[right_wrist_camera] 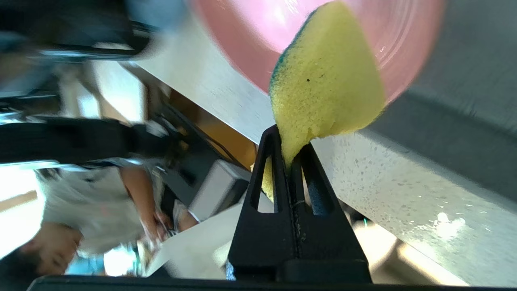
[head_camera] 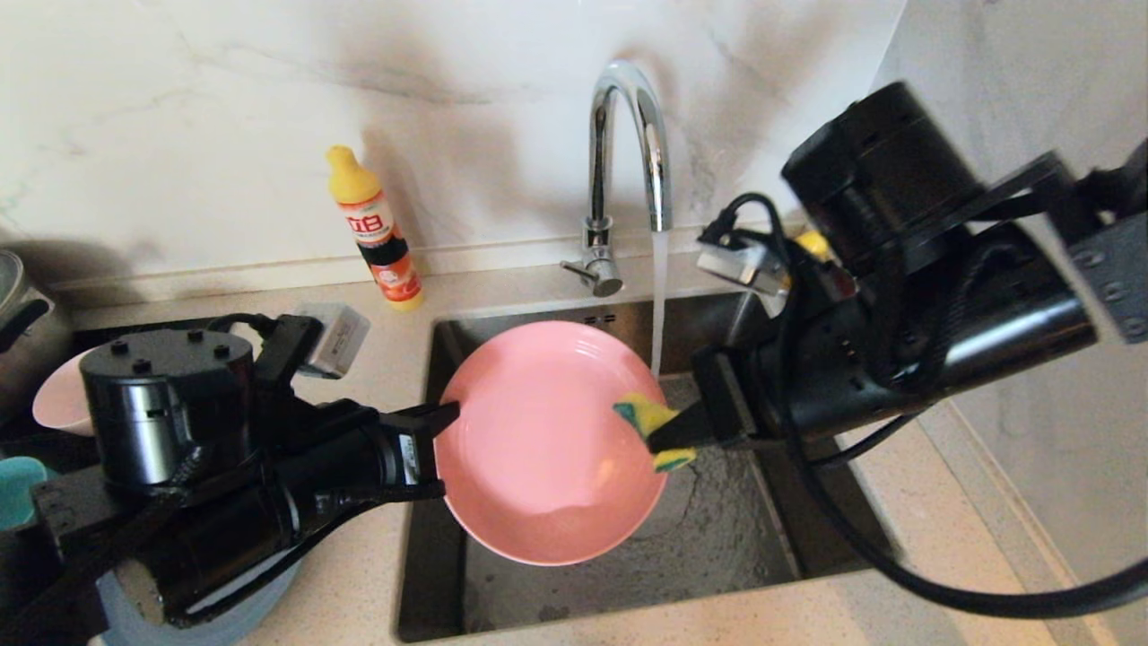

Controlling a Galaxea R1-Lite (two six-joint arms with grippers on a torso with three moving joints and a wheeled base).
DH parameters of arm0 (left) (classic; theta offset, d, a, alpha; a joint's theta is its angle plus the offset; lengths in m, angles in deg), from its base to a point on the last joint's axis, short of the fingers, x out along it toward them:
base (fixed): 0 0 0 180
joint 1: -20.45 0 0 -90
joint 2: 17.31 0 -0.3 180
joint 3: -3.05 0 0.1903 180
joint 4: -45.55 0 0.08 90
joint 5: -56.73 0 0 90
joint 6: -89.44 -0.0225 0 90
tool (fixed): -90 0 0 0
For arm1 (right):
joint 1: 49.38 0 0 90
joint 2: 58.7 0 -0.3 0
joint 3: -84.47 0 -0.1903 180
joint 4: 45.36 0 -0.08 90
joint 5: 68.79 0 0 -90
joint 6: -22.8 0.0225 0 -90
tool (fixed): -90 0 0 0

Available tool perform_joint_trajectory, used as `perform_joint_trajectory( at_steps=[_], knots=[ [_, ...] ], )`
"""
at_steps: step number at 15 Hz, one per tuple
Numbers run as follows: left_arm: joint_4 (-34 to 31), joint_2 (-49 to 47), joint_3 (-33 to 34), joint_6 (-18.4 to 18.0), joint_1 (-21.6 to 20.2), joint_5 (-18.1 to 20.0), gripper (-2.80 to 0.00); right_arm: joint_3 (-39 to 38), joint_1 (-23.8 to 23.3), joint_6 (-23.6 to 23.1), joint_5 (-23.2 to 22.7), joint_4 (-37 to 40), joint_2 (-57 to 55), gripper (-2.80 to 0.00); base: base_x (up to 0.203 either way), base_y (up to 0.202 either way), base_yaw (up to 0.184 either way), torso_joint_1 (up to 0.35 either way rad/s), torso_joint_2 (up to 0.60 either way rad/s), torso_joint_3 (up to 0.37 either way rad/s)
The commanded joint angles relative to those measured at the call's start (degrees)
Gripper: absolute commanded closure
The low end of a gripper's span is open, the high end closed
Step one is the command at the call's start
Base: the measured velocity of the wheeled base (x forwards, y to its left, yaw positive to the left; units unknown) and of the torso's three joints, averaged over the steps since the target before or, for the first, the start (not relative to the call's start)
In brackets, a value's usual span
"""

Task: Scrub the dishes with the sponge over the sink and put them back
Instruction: Wipe the plate, then rinse the plate

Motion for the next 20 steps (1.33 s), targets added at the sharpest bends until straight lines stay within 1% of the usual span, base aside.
perform_joint_trajectory(
  at_steps=[1, 3, 4, 5, 7, 10, 12, 15, 17, 20],
  knots=[
    [-2.58, -3.48, -3.0, 0.81, -0.01, -0.2, 0.0, 0.49, -1.7, 0.16, -0.44, 0.19, 8.06, 0.0, 0.0, 0.0, 0.0, 0.0, 0.0, 0.0],
    [-9.91, -6.36, -9.43, 3.98, 0.01, -0.31, 0.0, 0.88, -5.19, 0.3, -0.99, 0.58, 14.08, 0.0, 0.0, 0.0, 0.0, 0.0, 0.0, 0.0],
    [-14.87, -8.3, -14.09, 6.62, 0.02, -0.3, 0.0, 0.64, -8.13, 0.38, -1.17, 1.41, 17.11, 0.0, 0.0, 0.0, 0.0, 0.0, 0.0, 0.0],
    [-19.27, -10.23, -18.22, 8.46, 0.04, -0.26, 0.0, -0.01, -10.77, 0.39, -1.27, 2.43, 19.32, 0.0, 0.0, 0.0, 0.0, 0.0, 0.0, 0.0],
    [-27.33, -15.72, -27.01, 12.17, 0.2, -0.2, 0.0, -4.78, -15.47, 0.34, -1.55, 3.47, 23.67, 0.0, 0.0, 0.0, 0.0, 0.0, 0.0, 0.0],
    [-34.95, -23.37, -38.21, 15.98, 0.39, -0.24, 0.0, -14.27, -20.6, 0.14, -4.0, 3.44, 28.93, 0.0, 0.0, 0.0, 0.0, 0.0, 0.0, 0.0],
    [-37.44, -27.26, -43.75, 17.89, 1.01, -0.28, 0.0, -19.98, -22.61, 0.03, -5.08, 1.72, 31.41, 0.0, 0.0, 0.0, 0.0, 0.0, 0.0, 0.0],
    [-38.0, -32.39, -49.99, 18.61, 2.65, -0.29, 0.0, -27.5, -23.31, 0.19, -5.64, -4.86, 33.88, 0.0, 0.0, 0.0, 0.0, 0.0, 0.0, 0.0],
    [-38.53, -35.56, -54.24, 18.72, 3.64, -0.29, 0.0, -29.86, -23.48, 0.17, -5.8, -6.26, 34.76, 0.0, 0.0, 0.0, 0.0, 0.0, 0.0, 0.0],
    [-40.22, -38.58, -58.78, 18.73, 5.33, -0.29, 0.0, -30.55, -23.89, 0.14, -5.8, -6.34, 35.04, 0.0, 0.0, 0.0, 0.0, 0.0, 0.0, 0.0]
  ],
)
